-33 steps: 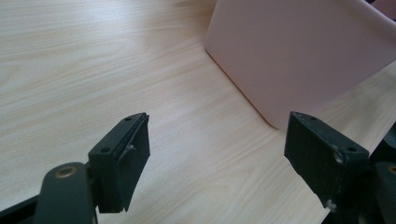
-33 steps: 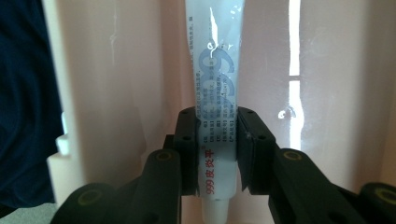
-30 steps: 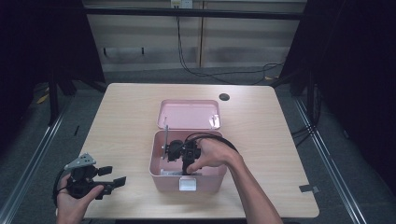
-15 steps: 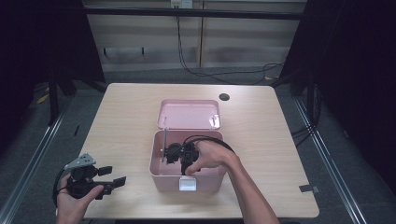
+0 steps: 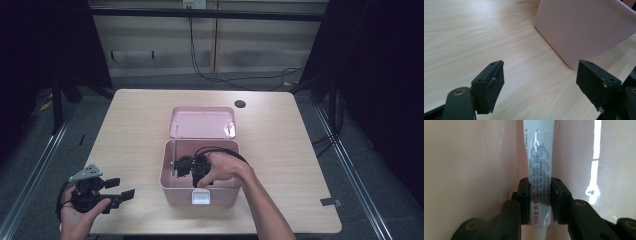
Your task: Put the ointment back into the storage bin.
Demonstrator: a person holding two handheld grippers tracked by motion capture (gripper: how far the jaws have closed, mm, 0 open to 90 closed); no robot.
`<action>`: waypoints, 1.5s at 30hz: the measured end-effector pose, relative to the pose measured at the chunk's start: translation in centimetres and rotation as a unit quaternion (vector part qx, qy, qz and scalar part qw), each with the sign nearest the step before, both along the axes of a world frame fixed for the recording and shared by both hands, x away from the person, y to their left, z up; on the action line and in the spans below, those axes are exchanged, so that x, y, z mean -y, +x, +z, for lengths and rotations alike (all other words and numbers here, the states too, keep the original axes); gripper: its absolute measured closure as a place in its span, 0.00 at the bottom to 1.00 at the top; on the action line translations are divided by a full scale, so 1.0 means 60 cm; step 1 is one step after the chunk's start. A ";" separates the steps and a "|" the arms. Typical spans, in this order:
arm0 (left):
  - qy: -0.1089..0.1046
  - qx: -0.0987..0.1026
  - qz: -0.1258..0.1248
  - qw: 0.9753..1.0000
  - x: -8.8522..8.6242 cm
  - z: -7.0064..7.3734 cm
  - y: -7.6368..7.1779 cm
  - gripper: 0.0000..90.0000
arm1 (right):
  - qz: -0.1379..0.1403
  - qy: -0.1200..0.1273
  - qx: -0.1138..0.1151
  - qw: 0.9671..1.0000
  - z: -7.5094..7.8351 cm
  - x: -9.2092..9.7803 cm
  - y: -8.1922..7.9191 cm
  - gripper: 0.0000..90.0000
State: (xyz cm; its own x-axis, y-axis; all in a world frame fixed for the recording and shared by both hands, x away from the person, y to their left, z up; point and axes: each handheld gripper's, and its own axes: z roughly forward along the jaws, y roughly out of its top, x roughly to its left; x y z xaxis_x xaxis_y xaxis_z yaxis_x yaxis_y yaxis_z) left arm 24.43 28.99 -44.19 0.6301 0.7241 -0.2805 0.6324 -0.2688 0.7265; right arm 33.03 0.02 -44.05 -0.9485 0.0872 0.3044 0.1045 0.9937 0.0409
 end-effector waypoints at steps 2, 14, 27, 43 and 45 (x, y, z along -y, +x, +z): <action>0.000 0.000 0.000 1.000 0.000 0.000 0.000 0.25 | -0.004 0.003 -0.004 1.000 -0.004 0.000 0.002 0.79; 0.002 0.001 0.000 1.000 0.000 0.000 -0.001 0.25 | 0.002 -0.006 -0.010 1.000 -0.012 -0.003 0.001 0.79; 0.006 0.004 0.000 1.000 0.001 0.001 -0.001 0.25 | 0.000 -0.002 -0.020 1.000 -0.020 -0.005 0.001 0.79; 0.008 0.005 0.000 1.000 0.002 0.001 -0.001 0.25 | -0.004 -0.001 -0.022 1.000 -0.012 0.001 0.004 0.77; 0.008 0.005 0.000 1.000 0.002 0.001 -0.001 0.25 | -0.003 0.006 -0.022 1.000 -0.011 0.002 0.004 0.77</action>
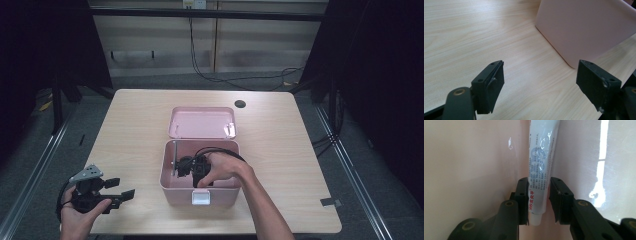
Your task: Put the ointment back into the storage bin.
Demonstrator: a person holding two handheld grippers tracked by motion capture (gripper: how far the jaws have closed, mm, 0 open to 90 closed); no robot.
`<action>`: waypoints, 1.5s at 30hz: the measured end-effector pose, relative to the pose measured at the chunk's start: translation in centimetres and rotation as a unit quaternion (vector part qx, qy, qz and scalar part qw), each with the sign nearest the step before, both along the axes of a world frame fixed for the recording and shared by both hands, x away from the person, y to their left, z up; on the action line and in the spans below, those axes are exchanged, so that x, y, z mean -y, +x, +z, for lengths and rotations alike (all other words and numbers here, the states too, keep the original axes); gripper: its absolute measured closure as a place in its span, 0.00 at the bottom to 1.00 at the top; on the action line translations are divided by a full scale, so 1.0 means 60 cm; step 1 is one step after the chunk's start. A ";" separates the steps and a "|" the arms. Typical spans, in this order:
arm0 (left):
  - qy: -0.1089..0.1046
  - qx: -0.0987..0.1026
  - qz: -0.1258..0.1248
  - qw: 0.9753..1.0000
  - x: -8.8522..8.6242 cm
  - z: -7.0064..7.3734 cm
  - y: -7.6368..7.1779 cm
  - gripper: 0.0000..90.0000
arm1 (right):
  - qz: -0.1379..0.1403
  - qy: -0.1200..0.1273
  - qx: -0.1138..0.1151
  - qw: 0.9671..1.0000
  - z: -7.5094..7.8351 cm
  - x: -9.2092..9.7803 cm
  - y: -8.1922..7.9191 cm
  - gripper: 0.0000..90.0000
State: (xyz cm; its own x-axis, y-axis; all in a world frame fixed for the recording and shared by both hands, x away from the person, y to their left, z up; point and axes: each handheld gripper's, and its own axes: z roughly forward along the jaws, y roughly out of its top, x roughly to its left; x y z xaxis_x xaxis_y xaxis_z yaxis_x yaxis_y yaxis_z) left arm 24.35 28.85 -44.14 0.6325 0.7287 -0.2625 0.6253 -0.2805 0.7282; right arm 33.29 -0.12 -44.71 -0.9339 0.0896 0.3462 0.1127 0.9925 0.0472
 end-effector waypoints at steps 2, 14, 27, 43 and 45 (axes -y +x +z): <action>0.001 0.000 0.000 1.000 0.000 0.000 0.000 0.25 | -0.002 -0.001 0.007 1.000 0.003 0.001 -0.001 0.76; -0.001 0.000 0.000 1.000 0.000 0.000 0.000 0.25 | -0.007 0.007 0.024 1.000 0.021 0.009 -0.003 0.75; 0.001 -0.001 -0.002 1.000 0.000 0.000 0.000 0.25 | -0.015 0.020 0.044 0.999 0.045 0.019 -0.009 0.74; 0.001 -0.002 0.000 1.000 0.000 0.000 0.000 0.25 | -0.035 0.043 0.079 0.995 0.081 0.043 -0.021 0.74; 0.001 -0.001 0.000 1.000 0.000 0.000 0.000 0.25 | -0.037 0.048 0.086 0.994 0.084 0.048 -0.020 0.74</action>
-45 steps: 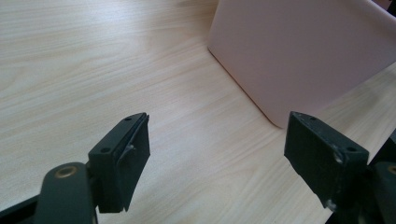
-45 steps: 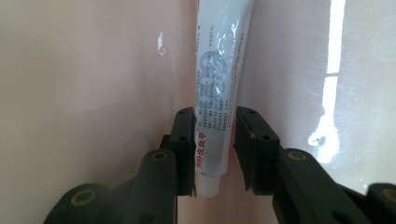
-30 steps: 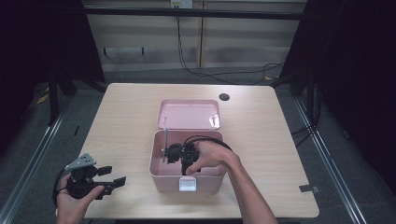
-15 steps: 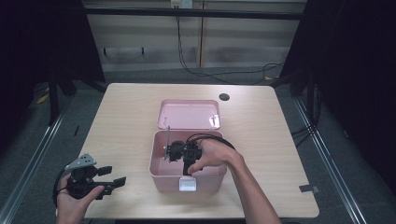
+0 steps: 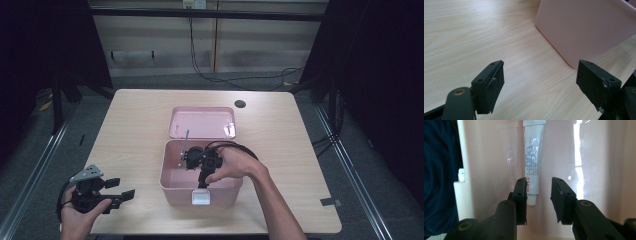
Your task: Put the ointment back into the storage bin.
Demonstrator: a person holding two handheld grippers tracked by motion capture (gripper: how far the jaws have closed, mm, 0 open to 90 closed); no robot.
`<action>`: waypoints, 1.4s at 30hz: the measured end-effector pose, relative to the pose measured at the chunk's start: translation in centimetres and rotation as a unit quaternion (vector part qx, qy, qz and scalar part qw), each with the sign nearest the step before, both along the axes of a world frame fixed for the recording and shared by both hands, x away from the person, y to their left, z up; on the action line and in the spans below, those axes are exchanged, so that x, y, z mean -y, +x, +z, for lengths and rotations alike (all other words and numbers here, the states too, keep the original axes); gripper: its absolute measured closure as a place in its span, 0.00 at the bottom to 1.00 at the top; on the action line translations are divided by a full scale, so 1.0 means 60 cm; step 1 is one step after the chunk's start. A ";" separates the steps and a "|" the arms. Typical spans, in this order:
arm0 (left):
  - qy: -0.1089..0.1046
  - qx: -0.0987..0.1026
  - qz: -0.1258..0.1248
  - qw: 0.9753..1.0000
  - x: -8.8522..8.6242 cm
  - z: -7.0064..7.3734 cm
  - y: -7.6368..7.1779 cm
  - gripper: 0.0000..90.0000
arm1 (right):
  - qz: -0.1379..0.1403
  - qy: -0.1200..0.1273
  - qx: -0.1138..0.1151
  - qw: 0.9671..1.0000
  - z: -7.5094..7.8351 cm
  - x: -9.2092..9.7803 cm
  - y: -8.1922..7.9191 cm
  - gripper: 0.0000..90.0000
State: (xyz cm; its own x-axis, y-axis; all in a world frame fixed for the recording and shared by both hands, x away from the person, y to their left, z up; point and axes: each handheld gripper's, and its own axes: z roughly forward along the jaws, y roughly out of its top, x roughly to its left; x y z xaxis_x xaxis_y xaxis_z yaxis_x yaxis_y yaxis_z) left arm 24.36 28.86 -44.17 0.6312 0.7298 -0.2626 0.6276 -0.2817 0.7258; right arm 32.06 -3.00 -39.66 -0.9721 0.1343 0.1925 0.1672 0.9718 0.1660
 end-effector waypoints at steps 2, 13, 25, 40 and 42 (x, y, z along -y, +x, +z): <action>0.000 0.000 0.000 1.000 0.000 0.000 0.000 0.25 | -0.008 0.005 0.003 1.000 0.005 0.005 -0.001 0.73; 0.001 -0.001 0.001 1.000 0.000 -0.001 0.001 0.25 | -0.023 0.017 0.025 0.999 0.033 0.028 -0.011 0.73; 0.000 -0.001 0.001 1.000 0.000 -0.001 0.001 0.25 | -0.031 0.026 0.046 0.998 0.079 0.054 -0.011 0.72; 0.003 -0.002 0.000 1.000 0.000 -0.001 0.001 0.25 | -0.051 0.005 0.066 0.996 0.126 0.096 -0.022 0.71; 0.003 -0.002 0.000 1.000 0.000 -0.001 0.001 0.25 | -0.058 0.005 0.067 0.996 0.131 0.104 -0.024 0.71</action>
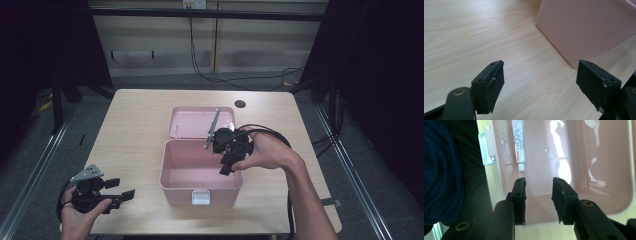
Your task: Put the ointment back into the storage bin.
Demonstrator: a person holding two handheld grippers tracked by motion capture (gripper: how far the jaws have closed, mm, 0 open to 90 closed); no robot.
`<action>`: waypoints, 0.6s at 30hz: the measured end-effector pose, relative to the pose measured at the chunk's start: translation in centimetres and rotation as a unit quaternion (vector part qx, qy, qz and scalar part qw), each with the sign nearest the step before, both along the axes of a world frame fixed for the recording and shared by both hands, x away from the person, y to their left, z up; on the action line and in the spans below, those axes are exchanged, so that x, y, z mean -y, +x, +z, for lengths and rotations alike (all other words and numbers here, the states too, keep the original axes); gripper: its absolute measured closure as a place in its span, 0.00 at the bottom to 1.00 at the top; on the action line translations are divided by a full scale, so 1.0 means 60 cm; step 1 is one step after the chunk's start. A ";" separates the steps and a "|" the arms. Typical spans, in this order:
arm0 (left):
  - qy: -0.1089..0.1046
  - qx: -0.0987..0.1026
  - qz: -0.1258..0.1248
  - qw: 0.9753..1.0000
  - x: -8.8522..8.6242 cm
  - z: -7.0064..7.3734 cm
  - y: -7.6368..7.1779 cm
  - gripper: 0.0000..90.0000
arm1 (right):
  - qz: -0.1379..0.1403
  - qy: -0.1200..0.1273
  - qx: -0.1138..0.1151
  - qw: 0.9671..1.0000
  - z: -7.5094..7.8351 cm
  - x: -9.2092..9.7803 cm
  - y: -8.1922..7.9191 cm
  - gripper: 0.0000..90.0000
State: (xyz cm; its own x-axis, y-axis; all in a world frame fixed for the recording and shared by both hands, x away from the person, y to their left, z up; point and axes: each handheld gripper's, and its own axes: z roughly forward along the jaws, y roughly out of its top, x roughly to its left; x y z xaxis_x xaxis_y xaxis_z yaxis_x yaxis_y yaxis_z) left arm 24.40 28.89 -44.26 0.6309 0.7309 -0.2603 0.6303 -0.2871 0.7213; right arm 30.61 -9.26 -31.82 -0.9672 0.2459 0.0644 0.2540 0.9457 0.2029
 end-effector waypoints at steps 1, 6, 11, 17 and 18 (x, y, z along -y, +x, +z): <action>0.000 0.000 0.000 1.000 0.000 0.000 0.000 0.25 | -0.003 0.001 0.002 1.000 0.001 0.005 -0.001 0.71; -0.002 -0.001 0.001 1.000 0.001 -0.001 0.000 0.25 | -0.011 0.002 0.007 1.000 0.005 0.026 -0.003 0.70; 0.000 -0.001 0.000 1.000 0.000 0.000 0.000 0.25 | -0.030 0.001 0.011 0.999 0.008 0.051 -0.008 0.69; -0.002 0.000 0.002 1.000 0.001 0.000 0.000 0.25 | -0.047 0.010 0.015 0.999 0.003 0.087 -0.017 0.69; -0.002 -0.001 0.002 1.000 0.001 -0.001 0.000 0.25 | -0.051 0.010 0.014 0.999 0.001 0.092 -0.018 0.69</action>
